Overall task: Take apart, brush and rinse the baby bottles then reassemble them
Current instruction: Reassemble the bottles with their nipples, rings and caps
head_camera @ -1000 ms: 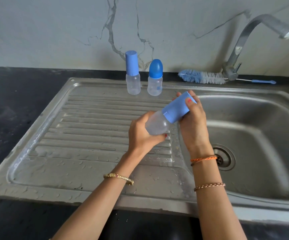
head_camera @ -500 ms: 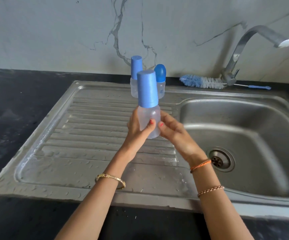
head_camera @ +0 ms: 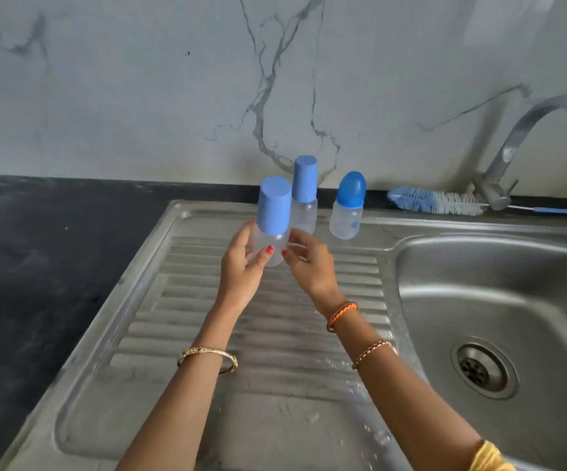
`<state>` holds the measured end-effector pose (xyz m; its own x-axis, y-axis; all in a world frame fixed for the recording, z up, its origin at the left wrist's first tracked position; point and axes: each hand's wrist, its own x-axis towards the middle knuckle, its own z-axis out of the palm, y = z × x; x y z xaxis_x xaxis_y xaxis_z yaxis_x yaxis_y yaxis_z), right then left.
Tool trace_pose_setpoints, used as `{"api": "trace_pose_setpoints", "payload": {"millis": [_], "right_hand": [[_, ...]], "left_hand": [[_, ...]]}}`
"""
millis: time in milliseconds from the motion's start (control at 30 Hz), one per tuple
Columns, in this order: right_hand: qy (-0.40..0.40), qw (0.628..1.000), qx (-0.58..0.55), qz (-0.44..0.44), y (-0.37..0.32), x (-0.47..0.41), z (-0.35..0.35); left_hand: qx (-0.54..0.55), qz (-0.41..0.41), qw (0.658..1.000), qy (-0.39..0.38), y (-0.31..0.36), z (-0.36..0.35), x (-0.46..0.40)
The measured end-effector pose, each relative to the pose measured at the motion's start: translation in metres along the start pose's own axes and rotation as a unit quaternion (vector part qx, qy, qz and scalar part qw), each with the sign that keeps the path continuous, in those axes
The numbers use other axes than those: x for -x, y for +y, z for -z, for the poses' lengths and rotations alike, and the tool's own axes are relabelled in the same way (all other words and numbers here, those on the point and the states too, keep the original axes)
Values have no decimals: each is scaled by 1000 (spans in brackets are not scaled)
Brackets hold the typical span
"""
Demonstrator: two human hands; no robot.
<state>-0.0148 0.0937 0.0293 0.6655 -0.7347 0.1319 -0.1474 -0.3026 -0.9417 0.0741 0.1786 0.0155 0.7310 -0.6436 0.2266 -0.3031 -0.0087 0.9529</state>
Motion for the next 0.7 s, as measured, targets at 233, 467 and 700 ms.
{"api": "trace_pose_setpoints", "payload": {"millis": [233, 467, 700], "right_hand": [[48, 998, -13, -36, 14, -56, -39], [27, 999, 3, -43, 25, -79, -45], [3, 999, 31, -41, 35, -82, -44]], "left_hand": [[-11, 11, 1000, 9, -27, 0, -64], [-7, 17, 999, 38, -44, -5, -94], [-15, 21, 997, 71, -45, -20, -104]]}}
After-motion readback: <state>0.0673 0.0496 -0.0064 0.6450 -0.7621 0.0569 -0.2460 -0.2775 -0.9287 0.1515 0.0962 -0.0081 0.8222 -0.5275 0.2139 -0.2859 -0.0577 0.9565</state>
